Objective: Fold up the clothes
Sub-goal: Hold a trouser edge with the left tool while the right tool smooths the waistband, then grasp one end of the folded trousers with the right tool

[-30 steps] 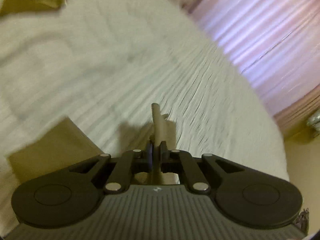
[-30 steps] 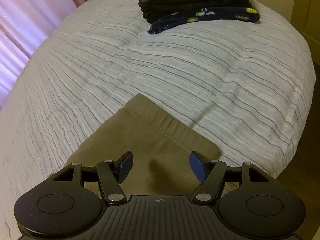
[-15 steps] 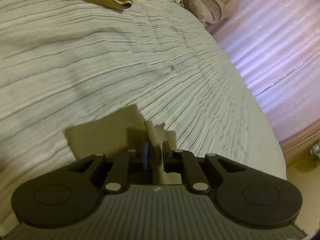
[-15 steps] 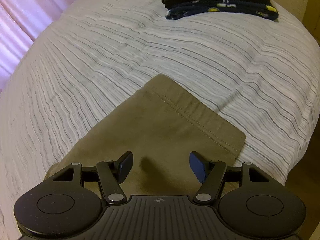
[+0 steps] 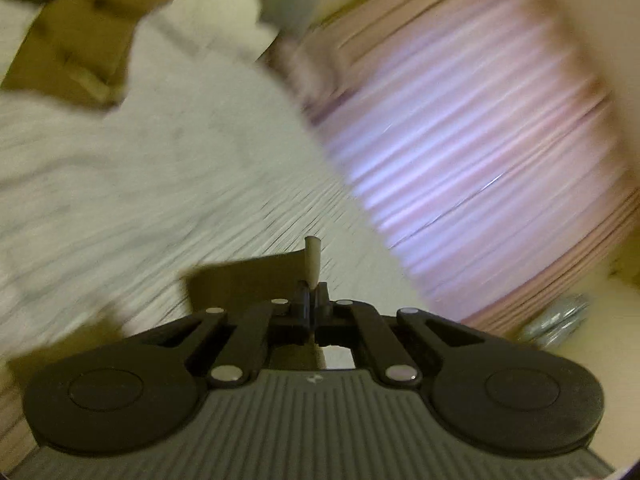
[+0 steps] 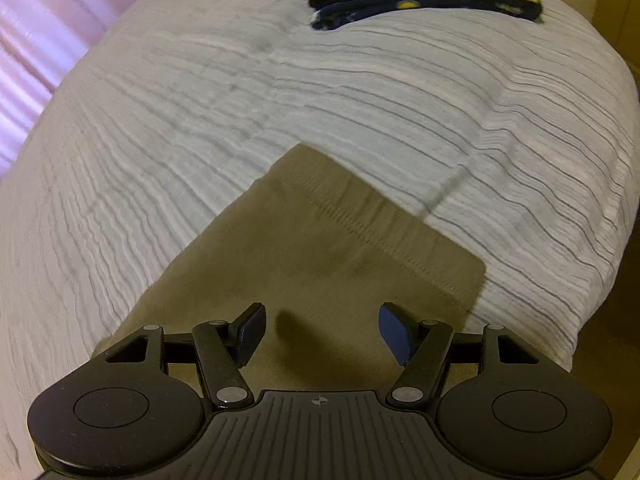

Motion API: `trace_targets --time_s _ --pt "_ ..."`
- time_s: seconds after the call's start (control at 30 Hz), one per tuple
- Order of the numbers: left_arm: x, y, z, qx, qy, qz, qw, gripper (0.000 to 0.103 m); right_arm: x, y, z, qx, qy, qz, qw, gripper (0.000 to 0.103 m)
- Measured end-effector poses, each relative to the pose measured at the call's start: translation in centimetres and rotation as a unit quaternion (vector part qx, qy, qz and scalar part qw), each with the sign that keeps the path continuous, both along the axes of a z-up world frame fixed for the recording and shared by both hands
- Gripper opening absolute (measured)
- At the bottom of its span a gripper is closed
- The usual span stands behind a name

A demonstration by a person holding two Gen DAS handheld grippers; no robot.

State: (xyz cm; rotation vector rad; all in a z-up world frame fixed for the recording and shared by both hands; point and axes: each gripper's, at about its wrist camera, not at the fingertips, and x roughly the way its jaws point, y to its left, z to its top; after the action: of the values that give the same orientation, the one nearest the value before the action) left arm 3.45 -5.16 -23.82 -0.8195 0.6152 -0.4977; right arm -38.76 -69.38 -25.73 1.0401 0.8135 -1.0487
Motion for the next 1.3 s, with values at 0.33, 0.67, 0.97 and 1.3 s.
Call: trace_targets --time_s 0.33,0.67,0.97,1.3 --pt "-1.0 3.6 -8.5 0.175 0.159 0.036 0.971 0.0 0.1 0.4 -0.4 0.001 0.013 0.009 1.0 0.066" --pt "-2.5 4.8 -5.6 0.265 0.169 0.119 0.942 0.005 1.2 1.1 1.4 -0.051 0.043 0.064 0.996 0.066" --pt "-2.9 -10.0 -0.9 0.437 -0.053 -0.311 0.8423 0.007 15.0 10.0 2.7 -0.156 0.008 0.523 0.838 0.038" --pt "-2.5 -17.7 -3.9 0.492 -0.162 -0.518 0.6808 0.011 27.1 22.5 0.3 -0.156 -0.063 0.795 0.582 0.038"
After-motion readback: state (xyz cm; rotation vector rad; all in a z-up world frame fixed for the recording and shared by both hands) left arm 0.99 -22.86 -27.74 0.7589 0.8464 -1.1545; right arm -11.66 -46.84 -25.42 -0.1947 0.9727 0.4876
